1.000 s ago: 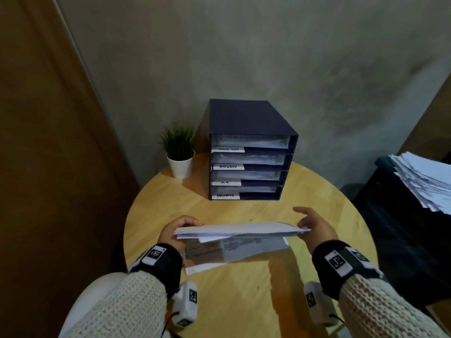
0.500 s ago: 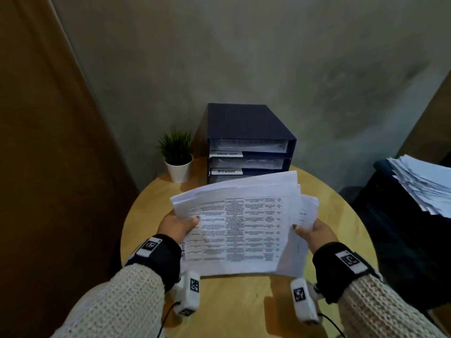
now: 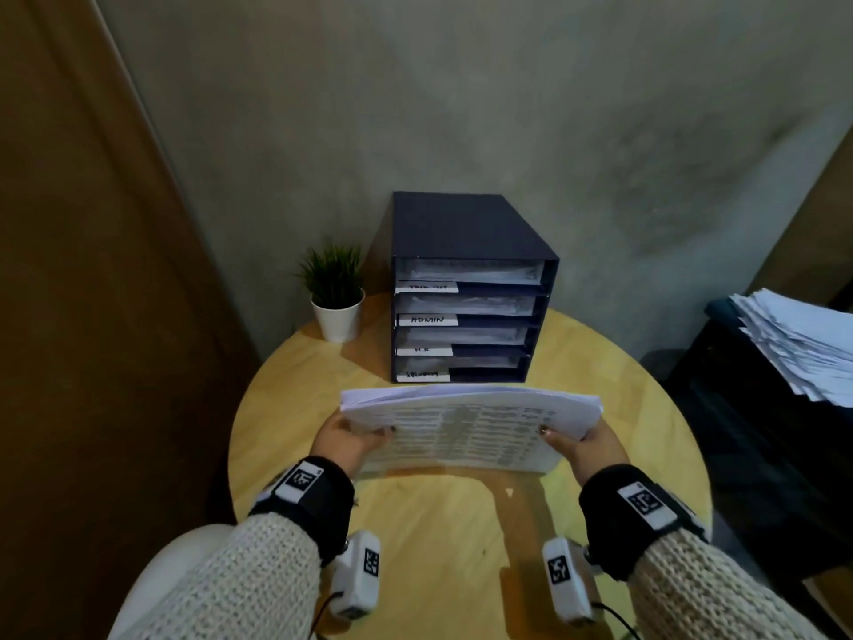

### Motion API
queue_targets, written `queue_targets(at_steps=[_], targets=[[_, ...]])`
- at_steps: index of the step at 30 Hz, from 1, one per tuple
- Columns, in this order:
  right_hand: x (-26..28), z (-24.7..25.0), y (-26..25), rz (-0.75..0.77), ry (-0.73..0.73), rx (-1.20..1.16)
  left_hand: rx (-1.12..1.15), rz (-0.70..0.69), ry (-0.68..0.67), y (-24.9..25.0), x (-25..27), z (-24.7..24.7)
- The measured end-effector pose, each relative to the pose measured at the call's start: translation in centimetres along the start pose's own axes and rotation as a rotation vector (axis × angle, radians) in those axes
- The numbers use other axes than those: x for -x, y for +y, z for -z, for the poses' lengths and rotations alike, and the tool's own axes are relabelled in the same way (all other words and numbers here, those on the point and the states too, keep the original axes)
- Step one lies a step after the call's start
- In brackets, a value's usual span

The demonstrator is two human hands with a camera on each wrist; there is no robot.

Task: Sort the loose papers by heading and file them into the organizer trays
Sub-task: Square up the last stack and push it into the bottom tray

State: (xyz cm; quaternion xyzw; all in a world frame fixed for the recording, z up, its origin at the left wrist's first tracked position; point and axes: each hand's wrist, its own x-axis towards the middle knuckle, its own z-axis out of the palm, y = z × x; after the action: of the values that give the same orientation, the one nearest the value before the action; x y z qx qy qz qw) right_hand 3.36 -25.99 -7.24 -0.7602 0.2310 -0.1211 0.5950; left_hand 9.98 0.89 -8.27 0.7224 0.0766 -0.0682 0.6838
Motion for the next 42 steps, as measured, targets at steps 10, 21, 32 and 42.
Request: queue_targets(at_steps=[10, 21, 32, 42], targets=[[-0.8, 1.5, -4.9, 0.308, -0.036, 0.164, -0.110, -0.146, -0.057, 3.1, -0.4, 0.7], [-2.8, 1.1, -2.5, -0.039, -0.187, 0.619, -0.435, -0.309, 0.101, 3.8, -3.5, 0.1], [-2.7, 0.6, 5.2, -0.454, -0.260, 0.733, -0.287, 0.383, -0.260, -5.8, -4.1, -3.6], [-8.3, -2.5, 5.3, -0.462, -0.159, 0.628, -0.140, 0.342, -0.310, -3.7, -6.3, -5.4]])
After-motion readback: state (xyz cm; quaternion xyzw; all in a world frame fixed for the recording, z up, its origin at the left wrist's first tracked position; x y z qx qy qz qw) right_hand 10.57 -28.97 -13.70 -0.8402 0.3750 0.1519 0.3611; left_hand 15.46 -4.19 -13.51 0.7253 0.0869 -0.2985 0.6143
